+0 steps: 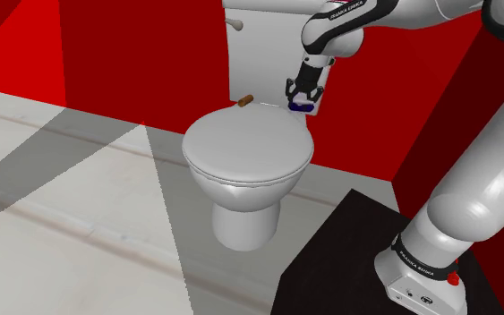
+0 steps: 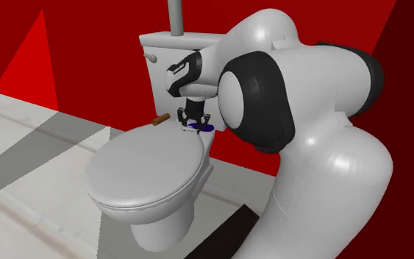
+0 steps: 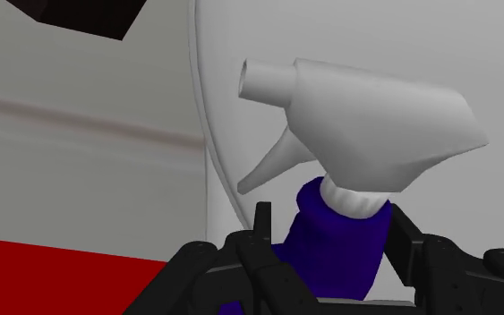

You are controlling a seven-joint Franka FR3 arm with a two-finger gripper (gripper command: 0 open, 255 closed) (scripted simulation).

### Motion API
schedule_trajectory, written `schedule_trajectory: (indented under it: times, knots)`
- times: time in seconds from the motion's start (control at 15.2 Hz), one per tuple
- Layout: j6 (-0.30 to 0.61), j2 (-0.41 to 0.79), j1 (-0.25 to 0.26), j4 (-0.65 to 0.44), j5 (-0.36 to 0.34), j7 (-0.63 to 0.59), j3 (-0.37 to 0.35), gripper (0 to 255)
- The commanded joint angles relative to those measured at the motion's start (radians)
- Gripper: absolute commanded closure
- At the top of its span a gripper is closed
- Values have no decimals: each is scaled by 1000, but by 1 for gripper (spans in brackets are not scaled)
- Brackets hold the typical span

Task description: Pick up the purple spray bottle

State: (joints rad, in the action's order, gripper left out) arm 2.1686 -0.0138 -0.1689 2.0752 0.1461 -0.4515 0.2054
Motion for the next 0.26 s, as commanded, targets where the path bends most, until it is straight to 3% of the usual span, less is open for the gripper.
schedule_trajectory:
  times: [0.0,0.2]
  knots:
    - [-27,-10,-1,-18,-5,-4,1,255]
    - [-42,-14,-1,-28,-7,-7,1,255]
